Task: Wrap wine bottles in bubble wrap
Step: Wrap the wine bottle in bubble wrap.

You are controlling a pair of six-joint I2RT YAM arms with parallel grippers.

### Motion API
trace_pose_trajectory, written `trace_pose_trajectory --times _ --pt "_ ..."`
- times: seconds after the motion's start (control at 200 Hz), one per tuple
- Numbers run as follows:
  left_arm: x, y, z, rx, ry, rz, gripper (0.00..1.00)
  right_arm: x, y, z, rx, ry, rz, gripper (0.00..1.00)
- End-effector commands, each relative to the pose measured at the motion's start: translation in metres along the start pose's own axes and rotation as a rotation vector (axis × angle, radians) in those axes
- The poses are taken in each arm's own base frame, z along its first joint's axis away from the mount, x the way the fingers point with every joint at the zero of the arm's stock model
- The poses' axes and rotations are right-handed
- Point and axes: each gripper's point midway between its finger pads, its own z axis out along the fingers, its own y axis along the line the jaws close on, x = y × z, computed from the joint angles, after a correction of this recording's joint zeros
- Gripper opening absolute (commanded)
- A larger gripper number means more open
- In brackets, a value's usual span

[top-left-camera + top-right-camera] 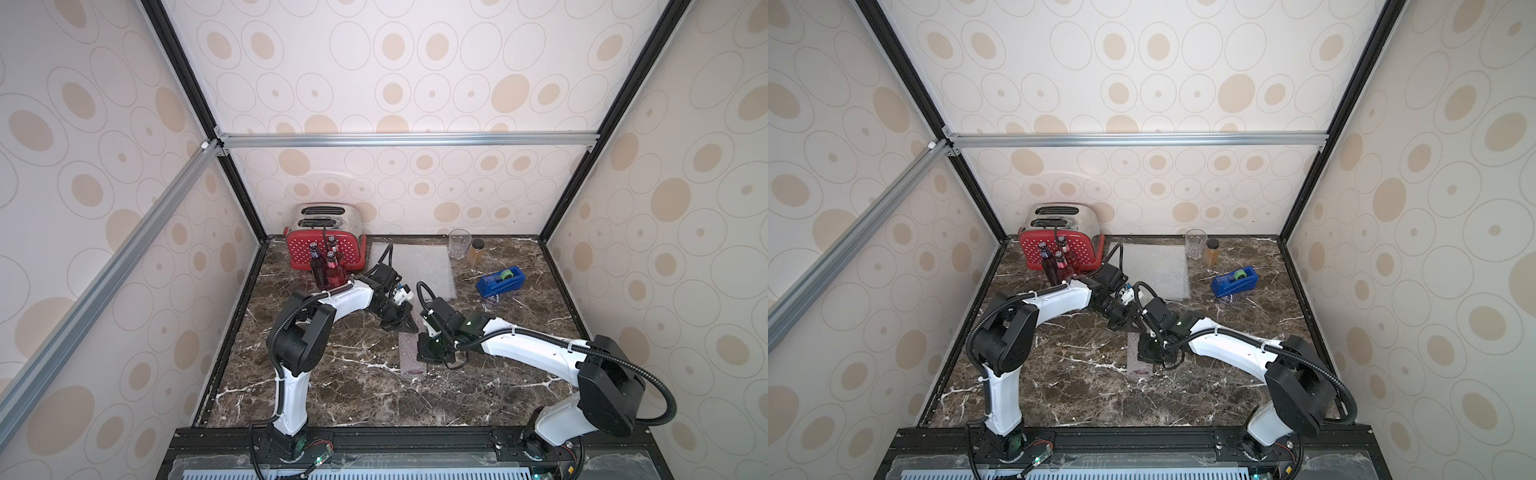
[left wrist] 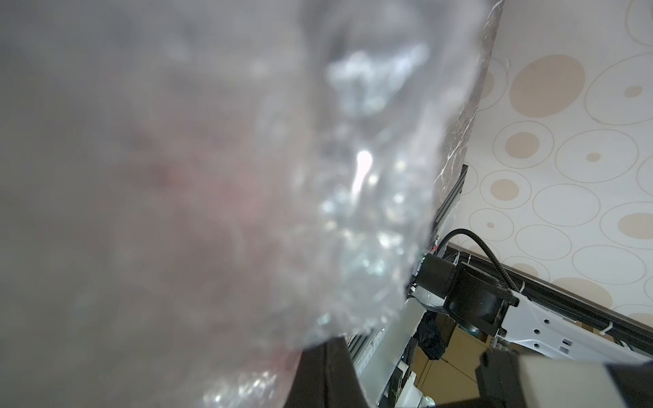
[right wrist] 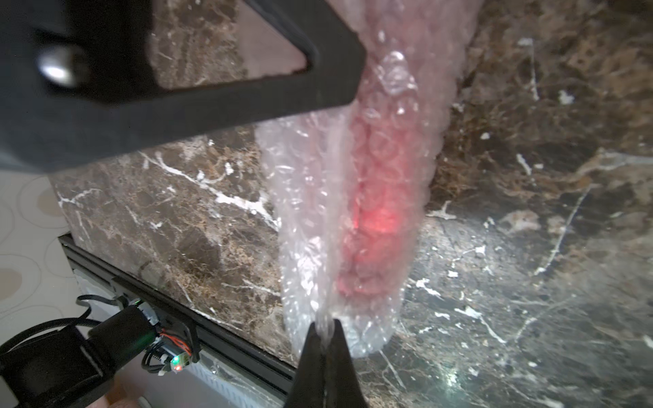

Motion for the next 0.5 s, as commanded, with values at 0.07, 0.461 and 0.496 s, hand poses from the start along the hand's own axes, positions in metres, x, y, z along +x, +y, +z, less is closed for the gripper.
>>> trace_pose_trajectory --times 0.07,0.461,0.496 --pt "0.014 0.051 0.014 -0.185 0.049 -0.064 0.00 0.014 -0.013 0.008 0.043 0.056 0.014 0.05" --pt "0.005 -0.001 -0.014 -0.101 0.016 0.018 0.07 0.015 -0.018 0.027 0.066 0.098 0.013 0.06" --pt "0.005 -0.006 -0.017 -0.095 0.013 0.026 0.14 0.015 -0.018 0.028 0.067 0.099 0.014 0.06"
